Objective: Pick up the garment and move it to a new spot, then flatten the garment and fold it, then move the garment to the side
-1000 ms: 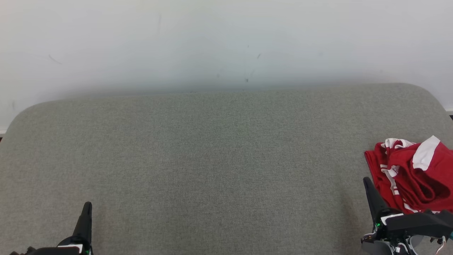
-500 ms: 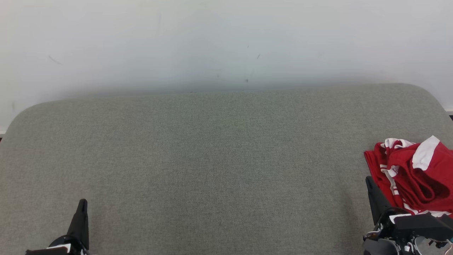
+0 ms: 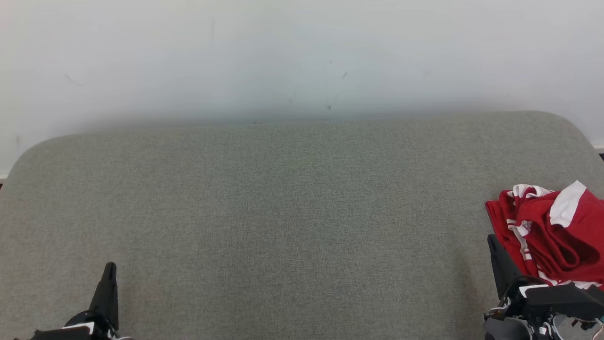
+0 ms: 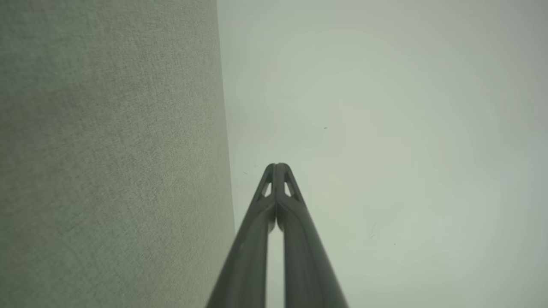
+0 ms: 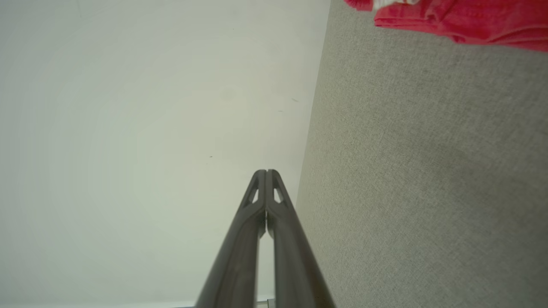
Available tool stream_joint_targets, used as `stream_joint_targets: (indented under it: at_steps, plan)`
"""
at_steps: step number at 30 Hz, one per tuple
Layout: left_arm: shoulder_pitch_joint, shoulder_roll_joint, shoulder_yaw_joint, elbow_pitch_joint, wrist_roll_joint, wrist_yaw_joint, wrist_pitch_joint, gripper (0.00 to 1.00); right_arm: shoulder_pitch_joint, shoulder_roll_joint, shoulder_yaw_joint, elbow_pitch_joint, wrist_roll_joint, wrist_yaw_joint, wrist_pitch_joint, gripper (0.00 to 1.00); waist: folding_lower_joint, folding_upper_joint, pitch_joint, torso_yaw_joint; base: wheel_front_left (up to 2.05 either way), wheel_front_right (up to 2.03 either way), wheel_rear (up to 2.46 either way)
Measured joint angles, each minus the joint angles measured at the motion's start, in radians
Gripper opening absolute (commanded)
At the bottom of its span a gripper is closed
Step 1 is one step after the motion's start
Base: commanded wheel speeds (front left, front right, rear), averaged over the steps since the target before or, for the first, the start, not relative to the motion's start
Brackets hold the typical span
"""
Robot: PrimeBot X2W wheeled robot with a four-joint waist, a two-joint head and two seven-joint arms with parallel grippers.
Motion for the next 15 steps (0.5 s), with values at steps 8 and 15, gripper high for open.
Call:
stream_joint_targets:
  at_steps: [8,15]
  plan:
    - [0.0,0.0,0.0,0.0,0.0,0.0,0.0,0.0,-0.012,0.0,0.0,0.0,0.0,0.0,0.0,0.0,0.0,0.0,0.0,0.0,0.0,0.0,0.0]
    - [0.0,0.0,0.0,0.0,0.0,0.0,0.0,0.0,-0.012,0.0,0.0,0.0,0.0,0.0,0.0,0.0,0.0,0.0,0.0,0.0,0.0,0.0,0.0]
